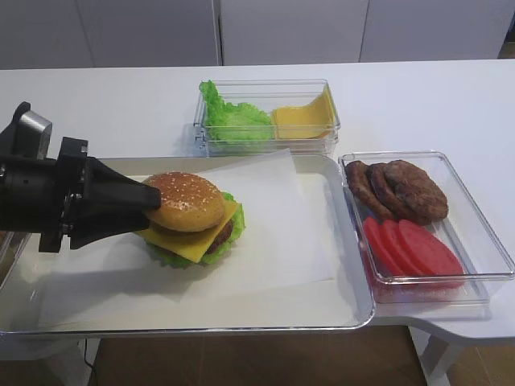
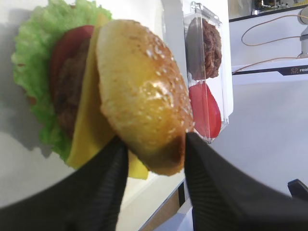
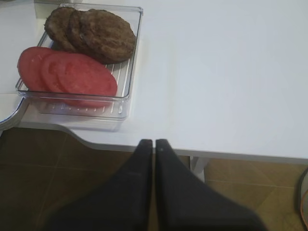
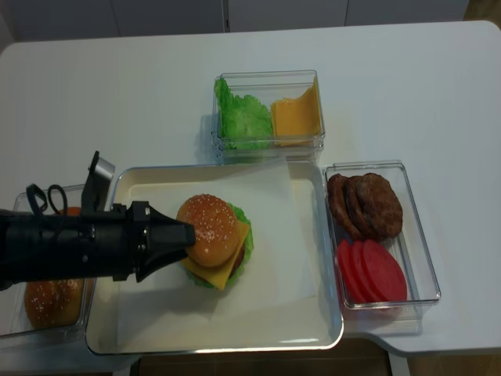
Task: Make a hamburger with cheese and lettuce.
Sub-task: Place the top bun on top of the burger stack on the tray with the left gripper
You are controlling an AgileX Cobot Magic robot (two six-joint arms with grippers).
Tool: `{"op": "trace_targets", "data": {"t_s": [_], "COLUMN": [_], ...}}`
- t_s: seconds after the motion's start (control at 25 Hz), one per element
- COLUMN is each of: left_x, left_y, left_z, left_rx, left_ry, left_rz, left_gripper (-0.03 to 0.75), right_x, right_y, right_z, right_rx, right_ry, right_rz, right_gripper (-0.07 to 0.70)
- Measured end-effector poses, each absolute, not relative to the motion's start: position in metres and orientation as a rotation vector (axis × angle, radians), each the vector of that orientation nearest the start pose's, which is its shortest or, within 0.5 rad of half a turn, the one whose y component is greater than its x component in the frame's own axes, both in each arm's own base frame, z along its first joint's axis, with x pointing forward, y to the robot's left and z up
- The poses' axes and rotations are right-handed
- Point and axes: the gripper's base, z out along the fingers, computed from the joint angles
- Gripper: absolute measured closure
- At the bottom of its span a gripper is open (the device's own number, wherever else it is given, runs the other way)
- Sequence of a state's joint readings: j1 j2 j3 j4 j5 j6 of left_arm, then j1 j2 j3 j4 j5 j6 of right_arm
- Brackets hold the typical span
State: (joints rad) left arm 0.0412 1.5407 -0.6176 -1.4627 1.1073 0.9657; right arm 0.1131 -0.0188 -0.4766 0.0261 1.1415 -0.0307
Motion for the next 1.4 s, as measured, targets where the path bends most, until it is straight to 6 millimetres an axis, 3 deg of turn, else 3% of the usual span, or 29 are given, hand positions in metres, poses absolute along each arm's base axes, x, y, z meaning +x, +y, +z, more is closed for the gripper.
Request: {"op": "trace_targets", "data": {"t_s": [0.32,1.4], "left_x": [0.2376,0.2326], "left_y": [-0.0717,-0.0728], "left_z": [0.1998,0.1993], "left_rx": [-0.095,-0.038], "left_ry": [2.415,2.451], "left_rz": [-1.557,-1.581], "left_gripper": [0.328,0.248], "right_x": [-0.0089,-0.0089], "right_y": [0.0012,0.0013], "right_z": [0.2643,0.2643], "right_rx": [-0.155,-0.145], "right_ry": [2.125,2.125], "right_rz": [0.08,0.074], "right_gripper": [0.624,0.624]}}
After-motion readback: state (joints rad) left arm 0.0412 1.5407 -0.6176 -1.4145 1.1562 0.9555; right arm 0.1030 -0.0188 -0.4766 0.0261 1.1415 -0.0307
